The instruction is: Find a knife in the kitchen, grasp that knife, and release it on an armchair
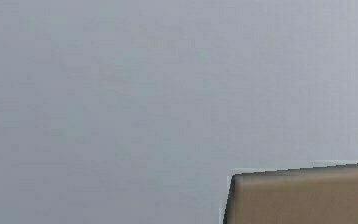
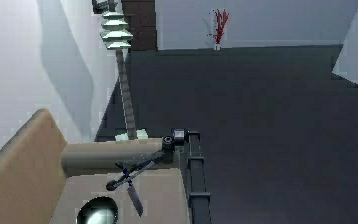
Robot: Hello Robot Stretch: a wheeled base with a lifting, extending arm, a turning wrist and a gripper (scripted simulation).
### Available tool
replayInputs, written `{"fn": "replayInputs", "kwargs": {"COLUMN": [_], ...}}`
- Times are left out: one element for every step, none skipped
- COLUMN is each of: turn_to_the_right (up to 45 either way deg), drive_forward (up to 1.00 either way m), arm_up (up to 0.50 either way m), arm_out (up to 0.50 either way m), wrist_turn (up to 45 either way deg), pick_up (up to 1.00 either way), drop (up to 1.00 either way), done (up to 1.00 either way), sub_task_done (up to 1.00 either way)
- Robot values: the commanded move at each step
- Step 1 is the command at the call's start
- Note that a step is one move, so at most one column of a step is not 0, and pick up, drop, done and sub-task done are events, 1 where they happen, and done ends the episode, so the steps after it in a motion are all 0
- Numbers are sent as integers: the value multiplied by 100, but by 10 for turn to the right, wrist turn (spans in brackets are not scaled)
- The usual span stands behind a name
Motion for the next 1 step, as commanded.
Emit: {"fn": "replayInputs", "kwargs": {"turn_to_the_right": [0], "drive_forward": [0], "arm_up": [0], "arm_out": [0], "wrist_turn": [0], "pick_up": [0], "drop": [0], "done": [100], "sub_task_done": [0]}}
